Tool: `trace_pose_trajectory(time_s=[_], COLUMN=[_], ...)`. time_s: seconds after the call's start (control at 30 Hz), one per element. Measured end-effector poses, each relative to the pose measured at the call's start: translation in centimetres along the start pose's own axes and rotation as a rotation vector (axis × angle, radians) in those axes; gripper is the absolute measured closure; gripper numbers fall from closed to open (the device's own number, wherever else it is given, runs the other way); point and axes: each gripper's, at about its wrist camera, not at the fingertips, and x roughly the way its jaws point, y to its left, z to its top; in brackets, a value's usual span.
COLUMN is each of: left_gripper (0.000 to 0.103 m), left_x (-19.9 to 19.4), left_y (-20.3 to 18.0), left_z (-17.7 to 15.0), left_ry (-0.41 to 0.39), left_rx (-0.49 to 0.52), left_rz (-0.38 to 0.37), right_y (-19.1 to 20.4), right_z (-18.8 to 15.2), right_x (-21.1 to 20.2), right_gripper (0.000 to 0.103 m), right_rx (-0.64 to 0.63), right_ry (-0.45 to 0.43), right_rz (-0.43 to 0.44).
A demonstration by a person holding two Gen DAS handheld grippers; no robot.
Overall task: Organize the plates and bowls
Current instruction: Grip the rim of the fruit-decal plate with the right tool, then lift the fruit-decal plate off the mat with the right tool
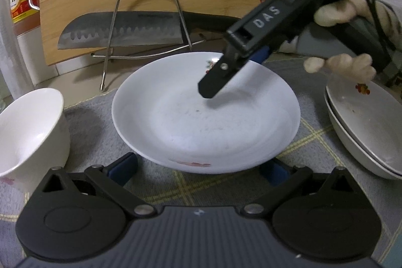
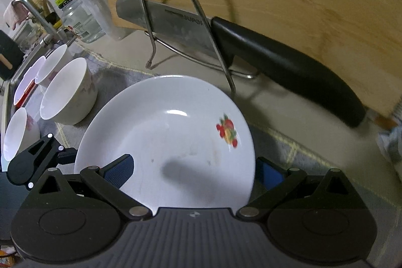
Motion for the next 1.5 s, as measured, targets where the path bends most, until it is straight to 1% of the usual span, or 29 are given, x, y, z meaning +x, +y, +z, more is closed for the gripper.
trace_pose_trajectory(time_s=[0.4,0.63,0.7,0.73,0.93,1.27,1.5], left_gripper=[0.001,0.001,0.0,0.0,0.0,0.0,0.0], left_x=[0.0,-0.1,-0.2,-0.2,-0.2,-0.1,0.0], left_y=[0.3,0.2,0.2,0.2,0.2,0.2,0.4], left_z=[0.0,0.1,0.1,0.1,0.1,0.1,0.4], left_ry=[-0.003,-0.007,-0.009,-0.008,-0.012,-0.017,-0.019], left_rx=[0.031,0.06,0.068,0.069,0.082,0.099,0.102], left_rz=[-0.01,-0.019,-0.023,-0.027,-0.036,-0.039,-0.013], right_y=[-0.1,-0.1,-0.1,-0.1,-0.2,-0.1,0.3], right_z=[1.8,2.1,2.2,2.2,2.2,2.1,2.0], right_x=[1.1,1.2,1.2,1.2,1.0,1.0,1.0], right_gripper=[0.0,0.003,0.006,0.008,0.011,0.011,0.011], right_rx=[-0.037,-0.045,-0.049,-0.052,-0.058,-0.064,-0.077], right_ry=[-0.009,-0.019,-0.019,-0.019,-0.019,-0.016,-0.017], right_rz=[0.035,0.052,0.057,0.058,0.054,0.049,0.032])
